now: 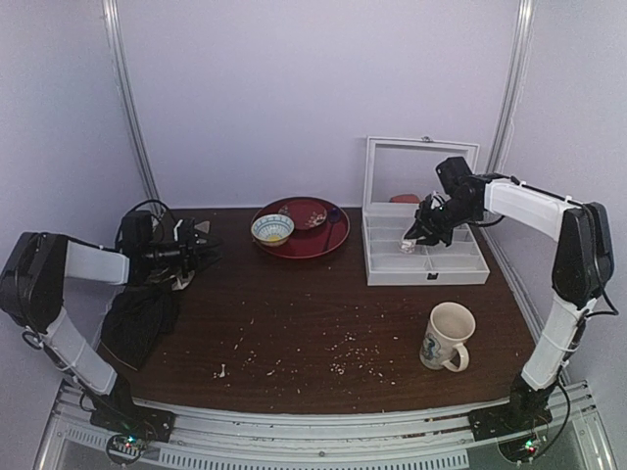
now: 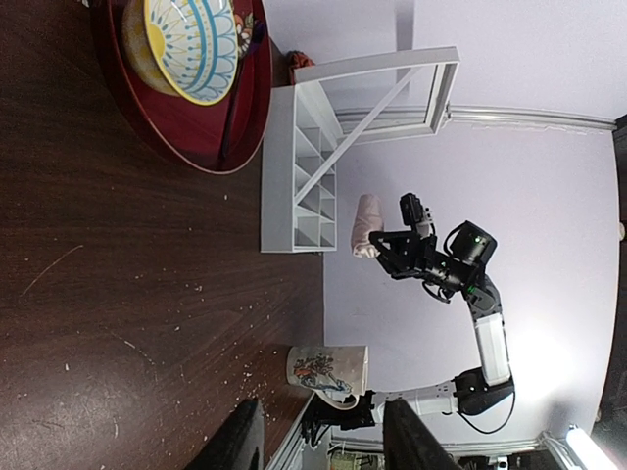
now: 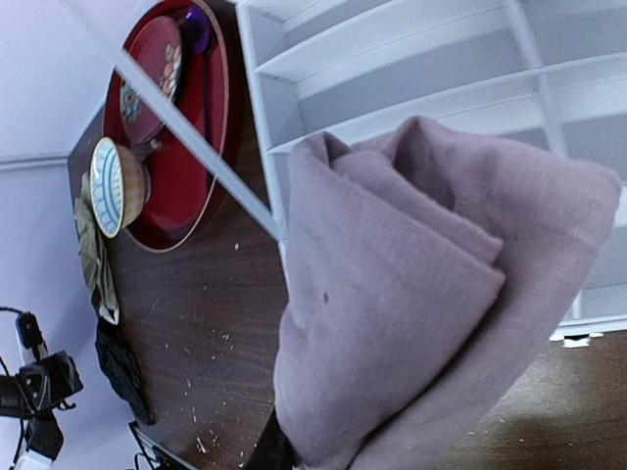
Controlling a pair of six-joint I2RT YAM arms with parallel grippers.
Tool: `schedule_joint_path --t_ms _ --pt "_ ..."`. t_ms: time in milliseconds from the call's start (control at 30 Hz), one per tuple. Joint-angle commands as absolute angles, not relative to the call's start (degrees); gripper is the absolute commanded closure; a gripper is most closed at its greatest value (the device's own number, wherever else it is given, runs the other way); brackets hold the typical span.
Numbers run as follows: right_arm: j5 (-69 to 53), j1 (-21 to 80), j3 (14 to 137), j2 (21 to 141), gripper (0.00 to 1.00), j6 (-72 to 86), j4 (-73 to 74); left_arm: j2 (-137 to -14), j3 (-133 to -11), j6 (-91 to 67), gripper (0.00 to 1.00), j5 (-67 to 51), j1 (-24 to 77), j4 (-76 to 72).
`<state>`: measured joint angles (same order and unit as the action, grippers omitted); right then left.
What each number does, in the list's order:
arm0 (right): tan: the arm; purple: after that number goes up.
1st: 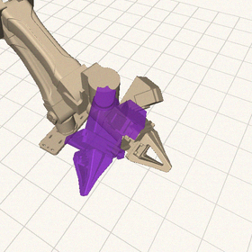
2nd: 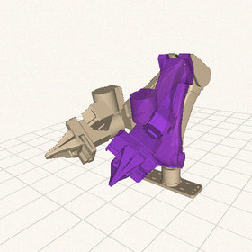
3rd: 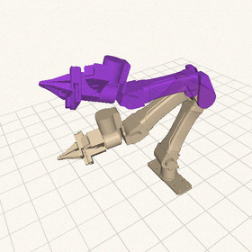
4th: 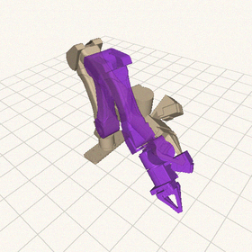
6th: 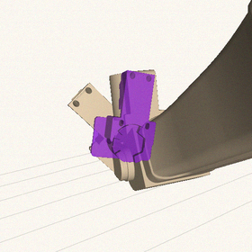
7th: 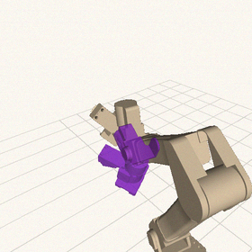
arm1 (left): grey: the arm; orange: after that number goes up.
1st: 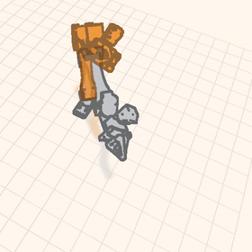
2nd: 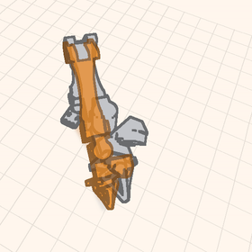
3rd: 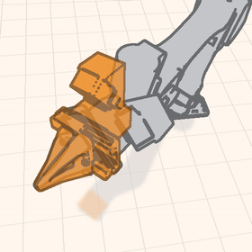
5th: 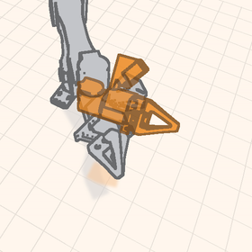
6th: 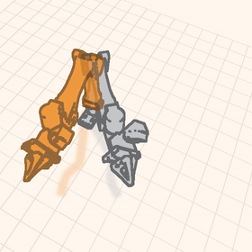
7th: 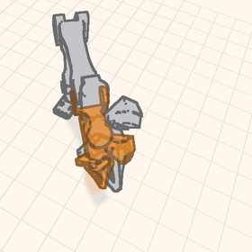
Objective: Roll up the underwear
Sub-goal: Place the underwear in the storage box.
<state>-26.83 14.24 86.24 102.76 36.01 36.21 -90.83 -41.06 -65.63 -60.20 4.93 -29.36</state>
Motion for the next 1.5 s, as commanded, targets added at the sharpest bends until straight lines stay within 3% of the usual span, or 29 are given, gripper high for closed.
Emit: schedule_joint_path --t_ms 0,567,1467 --pt "-20.0 11.1 82.3 98.7 0.96 41.1 36.2 -91.9 -42.2 -67.3 0.43 -62.3 4.7 -36.1" --pt "-10.1 4.7 69.9 95.1 0.96 51.9 30.8 -96.5 -42.3 -74.6 0.44 -64.0 4.8 -47.5" --pt "-10.7 3.4 64.2 101.0 0.96 61.3 18.3 -99.5 -41.4 -77.9 0.44 -64.0 5.2 -52.9"
